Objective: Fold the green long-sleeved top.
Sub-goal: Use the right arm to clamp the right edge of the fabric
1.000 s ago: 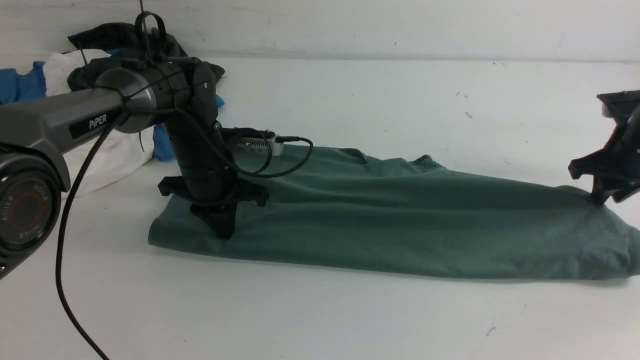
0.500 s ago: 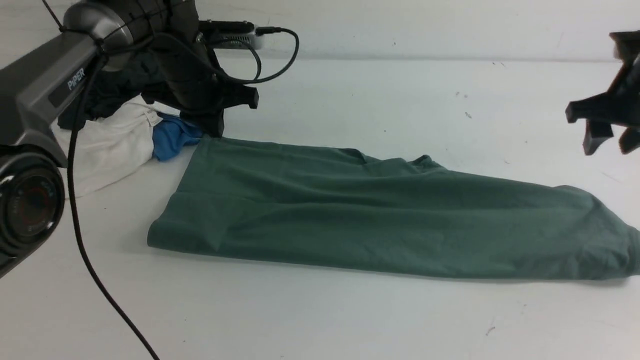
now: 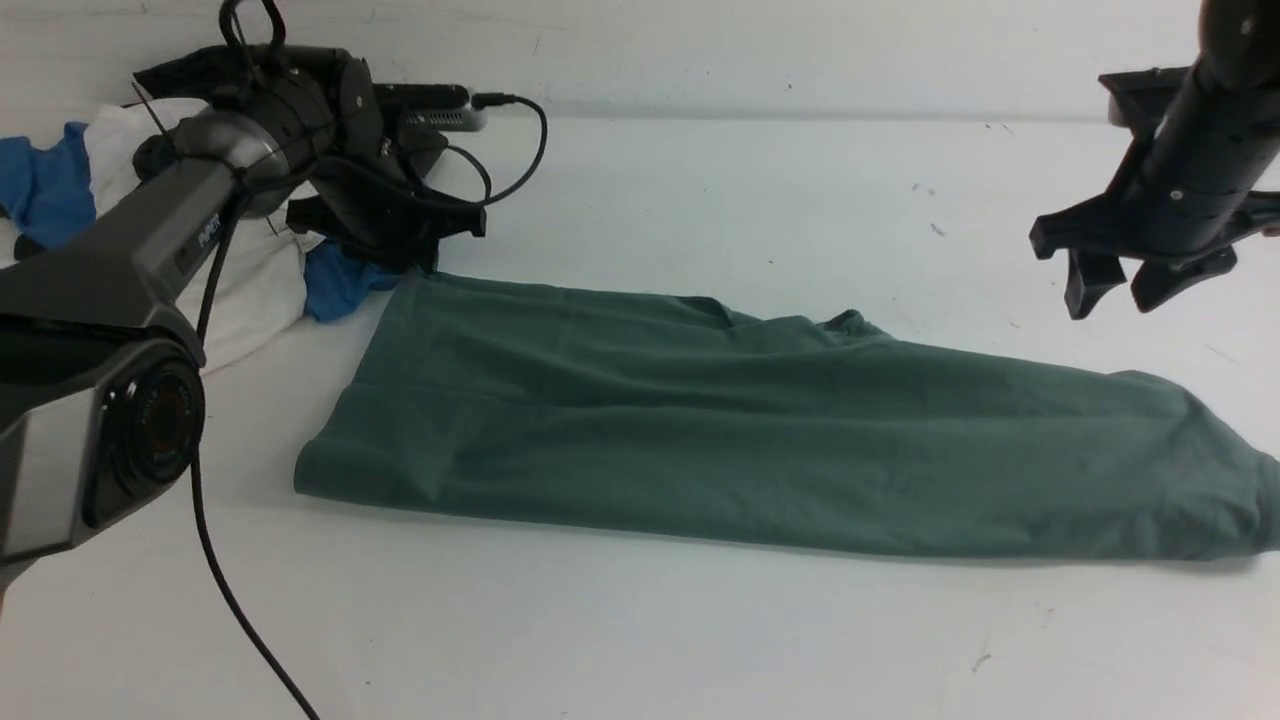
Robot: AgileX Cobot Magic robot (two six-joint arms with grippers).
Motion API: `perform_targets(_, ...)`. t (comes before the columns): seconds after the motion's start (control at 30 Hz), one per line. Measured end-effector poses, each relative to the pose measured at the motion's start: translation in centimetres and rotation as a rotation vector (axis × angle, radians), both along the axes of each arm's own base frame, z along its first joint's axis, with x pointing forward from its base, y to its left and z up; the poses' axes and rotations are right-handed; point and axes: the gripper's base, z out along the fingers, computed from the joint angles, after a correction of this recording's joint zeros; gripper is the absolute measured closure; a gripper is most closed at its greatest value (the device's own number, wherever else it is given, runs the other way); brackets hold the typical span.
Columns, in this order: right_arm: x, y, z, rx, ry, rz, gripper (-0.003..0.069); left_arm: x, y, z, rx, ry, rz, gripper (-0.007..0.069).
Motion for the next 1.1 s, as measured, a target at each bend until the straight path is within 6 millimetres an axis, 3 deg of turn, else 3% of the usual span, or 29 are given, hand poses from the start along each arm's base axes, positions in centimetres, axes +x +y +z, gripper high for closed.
perform_targets(0.17, 0.0, 1.2, 0.0, 0.001, -0.004, 0.027, 0.0283, 0.2, -0.1, -1.1, 0.003, 0.01, -0.004, 0.0278)
perform_targets(0.33, 0.0, 1.9, 0.0, 0.003, -0.014, 0.043, 0.0283, 0.2, -0.1, -1.1, 0.002, 0.002, -0.004, 0.0295)
perform_targets(0.43, 0.0, 2.2, 0.0, 0.008, -0.018, 0.05, 0.0283, 0.2, -0.1, -1.2, 0.005, 0.004, -0.008, 0.0347)
perform_targets(0.57, 0.0, 2.7, 0.0, 0.024, -0.025, 0.056, 0.0283, 0.1, 0.0, -1.3, 0.029, 0.018, -0.04, 0.0555)
perform_targets(0.63, 0.0, 2.8, 0.0, 0.029, -0.026, 0.057, 0.0283, 0.0, 0.0, -1.2, 0.036, 0.033, -0.051, 0.0596)
perform_targets(0.77, 0.1, 2.8, 0.0, 0.029, -0.031, 0.058, 0.0283, -0.5, 0.0, -0.4, 0.041, 0.065, -0.06, 0.0608)
perform_targets(1.1, 0.3, 3.1, 0.2, 0.038, -0.068, 0.065, 0.0283, -1.3, 0.1, 5.2, 0.034, -0.026, -0.066, 0.0612)
